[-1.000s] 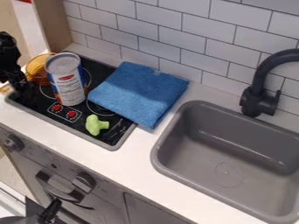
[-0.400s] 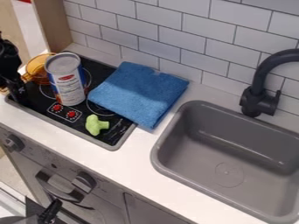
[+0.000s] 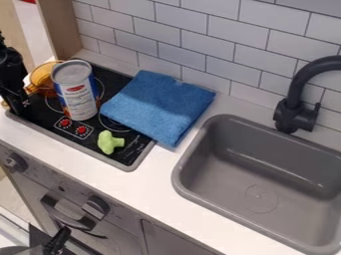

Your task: Put the glass bowl into burner

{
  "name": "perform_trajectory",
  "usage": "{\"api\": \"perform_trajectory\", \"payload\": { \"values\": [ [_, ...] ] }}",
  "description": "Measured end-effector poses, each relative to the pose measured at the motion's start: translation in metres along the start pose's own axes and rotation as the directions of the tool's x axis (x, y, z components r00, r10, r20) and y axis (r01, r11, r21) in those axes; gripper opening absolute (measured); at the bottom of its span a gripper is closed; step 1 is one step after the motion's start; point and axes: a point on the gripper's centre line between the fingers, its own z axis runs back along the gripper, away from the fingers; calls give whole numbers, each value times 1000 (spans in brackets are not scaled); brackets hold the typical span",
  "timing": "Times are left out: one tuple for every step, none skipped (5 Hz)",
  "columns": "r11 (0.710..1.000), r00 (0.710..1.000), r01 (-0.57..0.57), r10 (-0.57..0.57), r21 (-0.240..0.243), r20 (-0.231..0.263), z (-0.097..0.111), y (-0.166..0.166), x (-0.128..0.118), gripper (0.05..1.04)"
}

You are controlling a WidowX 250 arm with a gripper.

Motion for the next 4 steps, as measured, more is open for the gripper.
{"api": "perform_trajectory", "payload": {
  "values": [
    [1000,1000,-10,10,-17,18,0,4,6,378],
    [998,998,-64,64,-17,16,5,10,15,378],
    [995,996,-88,87,-38,-11,0,13,21,377],
    [994,995,-97,97,-53,-1,-1,11,24,377]
  ]
}}
